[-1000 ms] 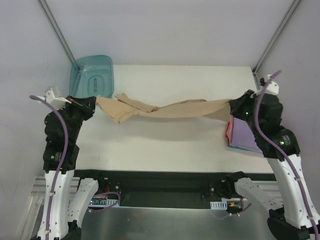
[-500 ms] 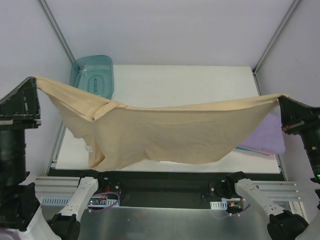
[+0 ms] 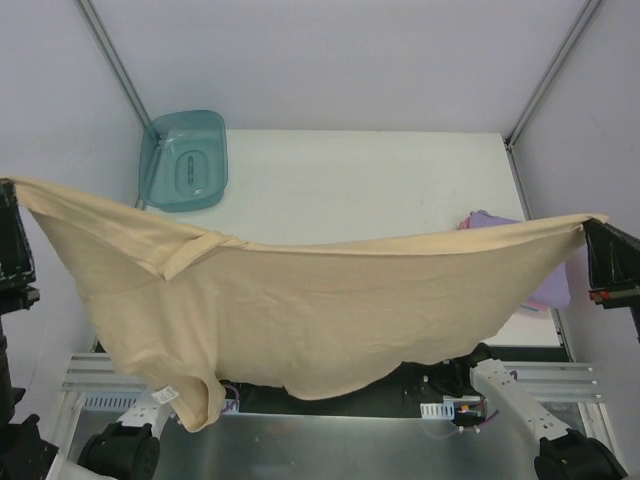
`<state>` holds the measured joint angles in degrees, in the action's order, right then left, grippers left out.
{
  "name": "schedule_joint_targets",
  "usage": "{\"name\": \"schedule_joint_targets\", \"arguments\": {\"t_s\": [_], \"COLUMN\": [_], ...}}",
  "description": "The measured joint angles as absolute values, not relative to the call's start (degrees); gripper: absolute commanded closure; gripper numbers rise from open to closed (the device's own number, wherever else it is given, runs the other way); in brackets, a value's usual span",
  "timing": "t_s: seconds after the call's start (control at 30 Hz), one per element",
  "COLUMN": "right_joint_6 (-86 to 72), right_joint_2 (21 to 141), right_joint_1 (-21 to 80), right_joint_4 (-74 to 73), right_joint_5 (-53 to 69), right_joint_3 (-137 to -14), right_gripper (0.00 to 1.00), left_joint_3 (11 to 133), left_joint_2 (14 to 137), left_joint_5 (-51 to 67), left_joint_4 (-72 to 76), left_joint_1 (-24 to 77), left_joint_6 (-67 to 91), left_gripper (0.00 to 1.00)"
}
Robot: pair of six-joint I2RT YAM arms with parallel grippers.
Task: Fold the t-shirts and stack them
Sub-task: Flatten out the tshirt, then fold the flattened tshirt in 1/3 of the way
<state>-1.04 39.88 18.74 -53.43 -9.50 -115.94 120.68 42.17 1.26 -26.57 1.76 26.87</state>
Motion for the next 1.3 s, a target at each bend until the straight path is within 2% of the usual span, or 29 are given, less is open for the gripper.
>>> {"name": "schedule_joint_targets", "arguments": {"t_s": [0.2,0.37,0.5,0.6,0.73,0.83,0.97,1.13,1.3], "right_joint_6": [0.99,2.66,1.98,1.04,0.12,0.19,0.32,0.34,0.49], "right_joint_2": [43.24,53.36,66.67,79.35,98.65,108.75,114.89,115.13,114.85], "right_joint_1": [18.72,17.19,10.83,6.63,3.38,2.87,2.92,2.87,2.87], "right_joint_4": [-51.22,-45.30,-39.13,-33.80,-30.17,-29.76,-29.23,-27.92,-27.75], "right_joint_5": [-16.29,-23.83,-22.09,-18.85,-13.34,-10.66,-8.29,-7.86,-7.05], "right_joint_3": [-107.55,-95.37,-86.72,-82.70,-83.44,-86.54,-90.35,-92.29,-92.01], "right_gripper": [0.99,0.98,0.97,0.97,0.93,0.92,0.91,0.90,0.88], "left_joint_3": [116.81,104.68,96.25,95.83,99.35,101.65,102.24,102.35,95.22], "left_joint_2": [50.85,65.08,80.38,94.56,110.87,118.74,121.19,120.60,115.50], "left_joint_5": [6.72,9.30,9.32,10.41,14.11,16.14,16.32,15.92,14.20], "left_joint_4": [-24.51,-19.44,-15.75,-14.63,-13.82,-13.78,-13.76,-11.55,-10.59], "left_joint_1": [1.76,1.76,1.76,1.76,1.76,1.78,1.80,1.80,1.93], "left_joint_6": [22.96,17.39,13.89,12.86,13.39,14.55,15.66,16.19,18.92], "left_gripper": [1.00,1.00,1.00,1.00,1.00,1.00,1.00,1.00,1.00]}}
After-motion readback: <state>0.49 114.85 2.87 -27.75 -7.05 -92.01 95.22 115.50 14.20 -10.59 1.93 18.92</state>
